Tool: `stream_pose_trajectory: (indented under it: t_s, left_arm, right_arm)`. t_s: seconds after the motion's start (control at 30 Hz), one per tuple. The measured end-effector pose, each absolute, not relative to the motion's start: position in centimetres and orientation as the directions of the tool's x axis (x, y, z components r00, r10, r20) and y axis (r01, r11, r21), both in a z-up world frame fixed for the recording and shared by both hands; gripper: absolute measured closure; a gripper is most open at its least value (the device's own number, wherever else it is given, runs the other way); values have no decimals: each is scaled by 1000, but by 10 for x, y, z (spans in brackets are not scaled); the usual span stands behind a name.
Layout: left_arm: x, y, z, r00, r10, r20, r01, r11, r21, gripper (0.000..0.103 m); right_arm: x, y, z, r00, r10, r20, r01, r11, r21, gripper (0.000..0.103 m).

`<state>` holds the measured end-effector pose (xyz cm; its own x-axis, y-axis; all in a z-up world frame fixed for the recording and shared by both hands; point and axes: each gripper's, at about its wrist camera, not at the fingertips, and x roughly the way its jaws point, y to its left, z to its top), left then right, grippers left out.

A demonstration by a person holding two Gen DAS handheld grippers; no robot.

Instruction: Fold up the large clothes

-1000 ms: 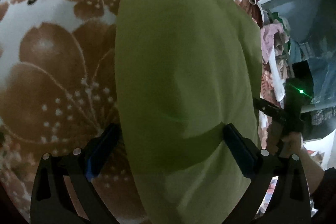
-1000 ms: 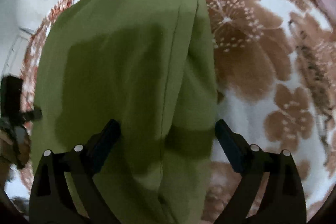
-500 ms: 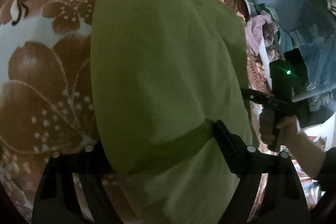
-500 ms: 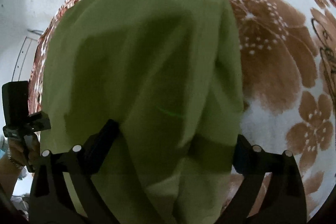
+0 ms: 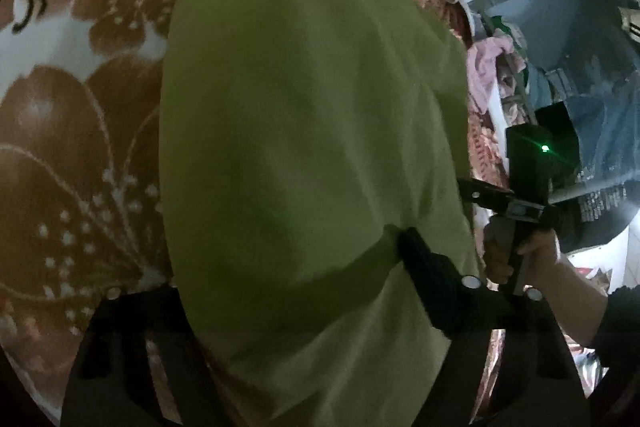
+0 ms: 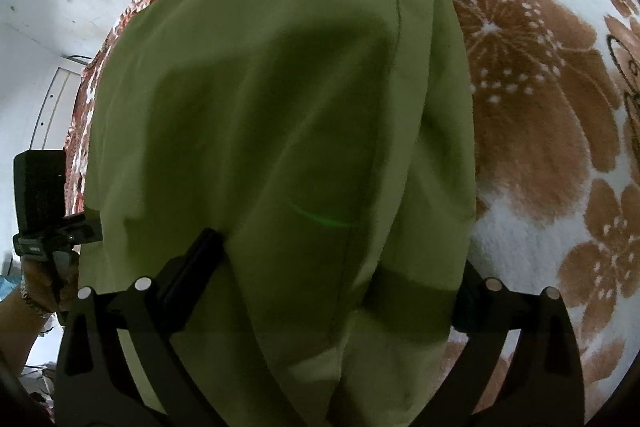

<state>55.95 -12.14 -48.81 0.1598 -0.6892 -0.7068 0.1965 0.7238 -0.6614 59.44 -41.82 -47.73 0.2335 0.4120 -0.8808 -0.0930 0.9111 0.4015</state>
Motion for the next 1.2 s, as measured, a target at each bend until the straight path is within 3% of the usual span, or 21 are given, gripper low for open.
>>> stream_pose_trajectory:
  t_s: [0.13,0.17,0.2,0.23,0.27,0.33,0.5,0.6,0.63,0.67,0.77,0.87,0.97,1.2]
  left_arm:
    - [563,-123,-500,150,-668,-729,180,744,-644,30]
    - [564,-125,-504,154,-664,-731,173,747,-642,32]
    - [564,-125,-503,159,-654,-740,168,756,-632,34]
    - [563,-131,-496,163,-622,-766,170,782,-599,42]
    - [562,-135,-488,170,-610,-774,187,791,-582,54]
    - [558,-139,-466,183,-628,-756,235,775,-586,61]
    - [566,-134,-504,171,-621,-765,84,783,-616,52]
    - [570,-136,-501,147,-618,-772,69,785,-615,61]
    - [567,-144,-484,148,-612,-777,119,791,-600,72]
    - [563,-148,-472,149,-627,-765,155,779,-608,75]
    - [558,-154,-467,126,-634,-763,184,771,-610,75]
    - [568,-147,-494,101,-643,-759,80,766,-638,77]
    - [557,-159,-451,135,-643,-754,204,763,-613,82]
    - [509,-171,-393,94,-706,-702,348,684,-641,83]
  right_arm:
    - [598,-415,-479,214,425,-880,-101,905,412,9]
    - [599,-415,-480,209,431,-878,-94,902,421,12]
    - [600,-415,-479,203,444,-873,-88,896,435,22]
    - [600,-414,-476,194,462,-866,-89,887,453,36]
    - [599,-412,-471,188,472,-862,-87,882,464,40]
    - [597,-409,-465,188,495,-848,-105,869,484,42]
    - [607,-420,-507,150,648,-747,24,753,658,39]
    - [608,-420,-499,133,663,-737,48,738,673,61]
    - [605,-419,-492,129,664,-737,40,739,673,68]
    - [603,-420,-487,121,666,-736,29,739,674,70]
    - [596,-424,-494,114,685,-720,50,720,693,71]
    - [597,-425,-508,140,698,-703,140,689,712,74]
    - [589,-412,-469,173,628,-758,61,762,645,80]
    - [499,-423,-404,271,684,-677,42,695,718,83]
